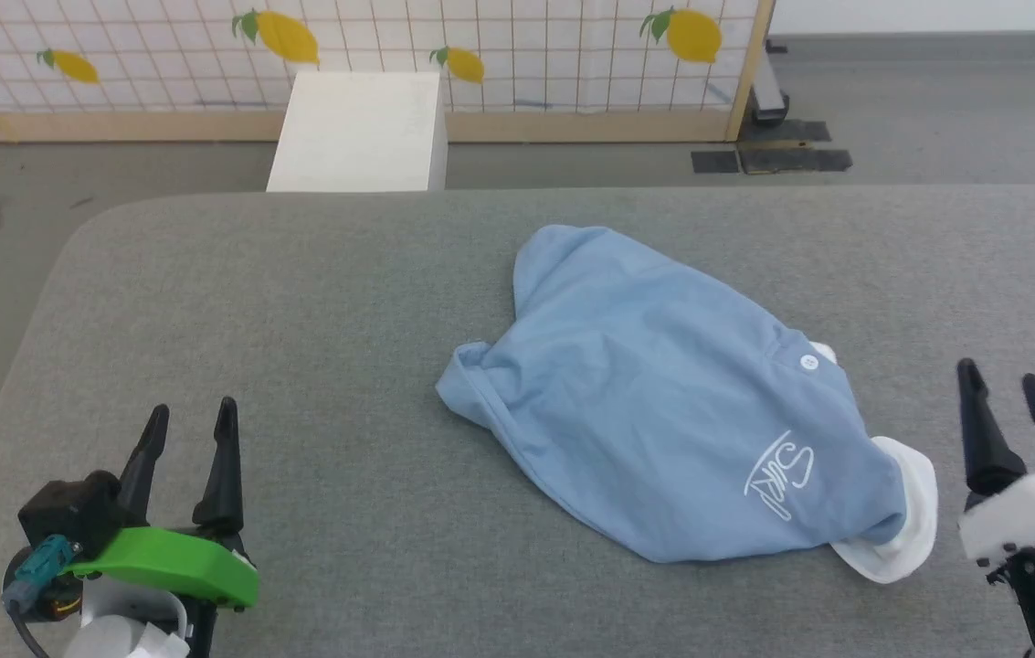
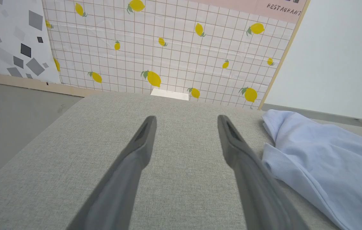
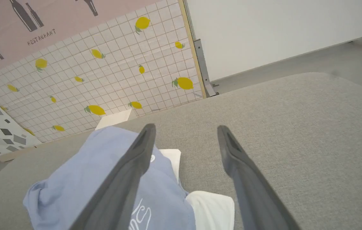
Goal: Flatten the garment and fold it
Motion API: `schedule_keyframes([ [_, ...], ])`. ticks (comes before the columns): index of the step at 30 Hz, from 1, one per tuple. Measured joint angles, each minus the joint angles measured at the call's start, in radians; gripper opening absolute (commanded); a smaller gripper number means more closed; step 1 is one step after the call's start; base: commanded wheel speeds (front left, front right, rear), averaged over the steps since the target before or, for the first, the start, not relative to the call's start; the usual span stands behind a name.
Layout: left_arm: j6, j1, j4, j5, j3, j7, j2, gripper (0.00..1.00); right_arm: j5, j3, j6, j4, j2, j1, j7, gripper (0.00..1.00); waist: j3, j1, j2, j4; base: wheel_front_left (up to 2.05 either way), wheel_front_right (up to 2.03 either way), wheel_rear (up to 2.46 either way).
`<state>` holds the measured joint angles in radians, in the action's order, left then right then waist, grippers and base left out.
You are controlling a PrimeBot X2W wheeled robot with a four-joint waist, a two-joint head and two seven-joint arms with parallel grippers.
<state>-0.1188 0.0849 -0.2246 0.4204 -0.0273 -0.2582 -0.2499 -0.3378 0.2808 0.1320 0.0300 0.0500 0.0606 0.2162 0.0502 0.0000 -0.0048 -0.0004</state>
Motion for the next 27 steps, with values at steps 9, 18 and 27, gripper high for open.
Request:
schedule_keyframes([
  [9, 0.006, 0.004, 0.008, 0.009, -0.021, 0.021, 0.019, 1.00, -0.013, 0.017, 0.000, -0.007, 0.000, -0.047, -0.109, 1.00, -0.004, 0.0000, 0.0000, -0.029, 0.00, 0.00, 0.00],
  [18, 0.005, 0.353, -0.057, 0.010, -0.164, 0.320, 0.042, 1.00, 0.005, 0.008, 0.000, 0.001, 0.000, -0.025, -0.109, 1.00, 0.060, 0.0000, 0.0000, -0.049, 0.00, 0.00, 0.00],
  [27, 0.032, 0.623, -0.240, -0.023, -0.333, 0.958, 0.055, 1.00, 0.003, -0.022, 0.000, -0.010, 0.000, -0.006, -0.124, 1.00, 0.139, 0.0000, 0.0000, -0.094, 0.00, 0.00, 0.00],
])
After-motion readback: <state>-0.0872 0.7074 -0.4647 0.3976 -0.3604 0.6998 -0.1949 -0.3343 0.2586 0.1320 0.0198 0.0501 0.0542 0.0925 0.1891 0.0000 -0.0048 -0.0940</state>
